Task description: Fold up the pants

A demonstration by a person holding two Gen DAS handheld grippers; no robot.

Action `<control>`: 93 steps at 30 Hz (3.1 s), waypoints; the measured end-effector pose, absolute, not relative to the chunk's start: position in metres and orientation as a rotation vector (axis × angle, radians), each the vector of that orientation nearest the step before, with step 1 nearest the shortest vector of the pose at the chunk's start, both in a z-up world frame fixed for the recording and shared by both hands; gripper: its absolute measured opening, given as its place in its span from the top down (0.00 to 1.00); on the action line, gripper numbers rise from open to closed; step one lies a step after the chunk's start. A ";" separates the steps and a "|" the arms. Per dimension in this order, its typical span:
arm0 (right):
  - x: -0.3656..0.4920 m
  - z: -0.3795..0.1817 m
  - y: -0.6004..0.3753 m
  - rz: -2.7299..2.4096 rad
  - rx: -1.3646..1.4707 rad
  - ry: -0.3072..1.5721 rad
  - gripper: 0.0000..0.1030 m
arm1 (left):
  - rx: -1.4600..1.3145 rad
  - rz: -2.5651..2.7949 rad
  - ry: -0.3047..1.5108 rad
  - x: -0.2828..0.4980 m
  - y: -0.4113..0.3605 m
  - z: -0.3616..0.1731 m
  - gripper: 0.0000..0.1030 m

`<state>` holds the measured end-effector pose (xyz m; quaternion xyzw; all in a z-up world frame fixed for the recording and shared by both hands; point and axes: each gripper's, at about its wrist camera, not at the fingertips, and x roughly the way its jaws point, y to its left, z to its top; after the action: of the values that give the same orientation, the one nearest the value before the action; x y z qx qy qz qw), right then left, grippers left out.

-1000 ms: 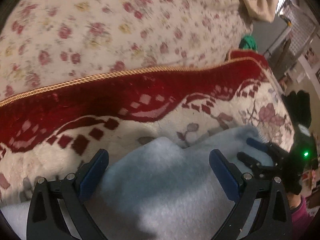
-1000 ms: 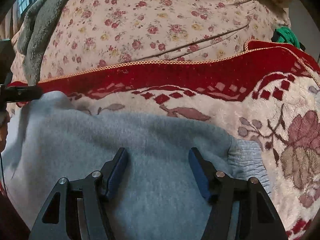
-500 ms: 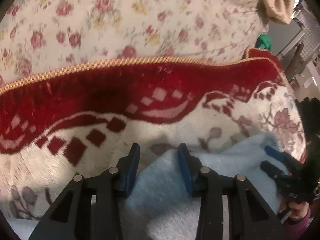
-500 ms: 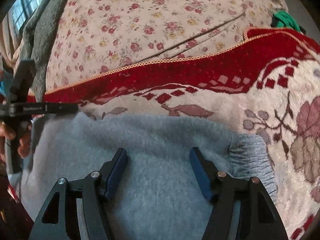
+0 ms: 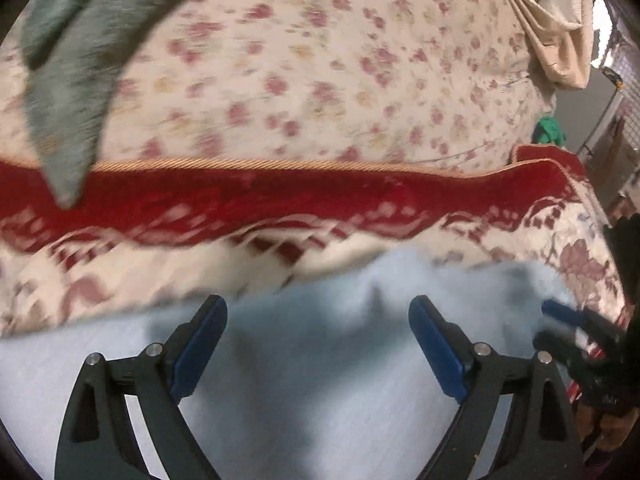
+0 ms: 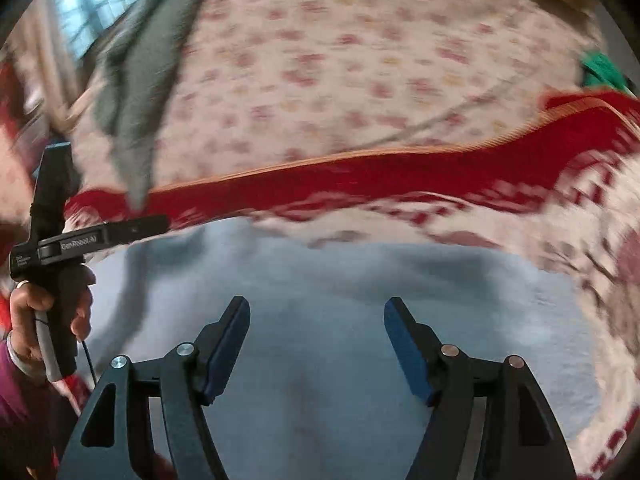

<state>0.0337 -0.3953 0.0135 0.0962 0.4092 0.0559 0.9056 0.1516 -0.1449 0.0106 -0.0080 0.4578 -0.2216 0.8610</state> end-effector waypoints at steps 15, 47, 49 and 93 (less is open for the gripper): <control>0.046 -0.005 -0.279 0.348 0.201 0.967 0.26 | -0.074 -0.174 0.940 0.055 -0.002 -0.007 0.11; 0.129 0.020 -0.024 0.907 -0.240 0.954 0.18 | -0.507 0.220 0.877 -0.011 0.184 -0.029 0.11; 0.141 0.020 -0.004 0.968 -0.270 0.960 0.17 | -0.539 0.228 0.877 -0.011 0.192 -0.035 0.11; 0.175 0.036 0.127 1.522 -0.567 0.879 0.61 | -0.449 0.068 0.683 0.008 0.166 0.000 0.74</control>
<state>0.1749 0.1274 0.0362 -0.2451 0.3795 0.6573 0.6033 0.0079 0.1659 0.0000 -0.2183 0.3322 0.0329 0.9170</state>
